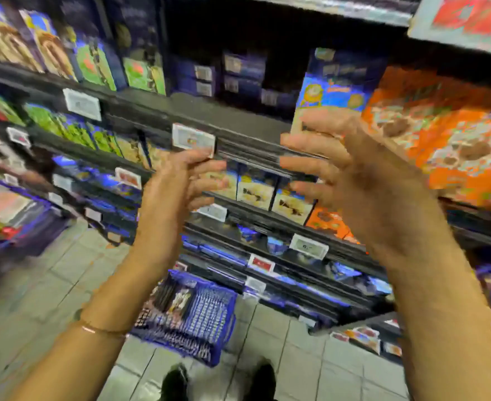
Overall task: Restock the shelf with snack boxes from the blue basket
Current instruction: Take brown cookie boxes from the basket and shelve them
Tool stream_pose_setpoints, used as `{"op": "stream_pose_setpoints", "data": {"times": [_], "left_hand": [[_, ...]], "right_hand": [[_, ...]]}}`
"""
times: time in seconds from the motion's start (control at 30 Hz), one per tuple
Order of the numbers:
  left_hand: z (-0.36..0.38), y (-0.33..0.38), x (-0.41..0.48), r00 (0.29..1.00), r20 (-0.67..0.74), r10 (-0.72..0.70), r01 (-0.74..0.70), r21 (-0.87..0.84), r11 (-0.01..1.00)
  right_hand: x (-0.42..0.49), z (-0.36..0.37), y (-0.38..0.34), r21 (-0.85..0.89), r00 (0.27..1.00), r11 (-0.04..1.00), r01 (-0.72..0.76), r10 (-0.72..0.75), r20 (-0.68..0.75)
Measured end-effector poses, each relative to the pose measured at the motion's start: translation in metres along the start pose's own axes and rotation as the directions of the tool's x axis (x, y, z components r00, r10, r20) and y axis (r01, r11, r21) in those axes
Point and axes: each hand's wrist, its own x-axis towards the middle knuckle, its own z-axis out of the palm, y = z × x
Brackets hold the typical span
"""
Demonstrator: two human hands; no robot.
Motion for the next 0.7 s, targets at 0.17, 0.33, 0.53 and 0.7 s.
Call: {"op": "stream_pose_setpoints", "data": {"times": [0.17,0.33,0.53,0.7], "left_hand": [[-0.114,-0.134,-0.033,0.925,-0.095,-0.368,0.377,0.106,0.920],[-0.210,-0.249,-0.063,0.669,-0.263,-0.695,0.736,0.110,0.668],[-0.281,-0.369,-0.086,0.454,-0.266,-0.850,0.886,0.034,0.463],[-0.320,-0.487,-0.084,0.372,-0.279,-0.886,0.906,-0.097,0.411]], "right_hand": [[-0.002,0.054,0.156,-0.017,0.795,0.799,-0.601,0.595,-0.119],[-0.021,0.107,0.307,0.051,0.488,0.520,-0.853,0.827,-0.278],[-0.023,0.149,0.494,0.100,0.265,0.309,-0.946,0.914,-0.308],[-0.012,0.150,0.673,0.140,0.174,0.219,-0.966,0.945,-0.278]]}}
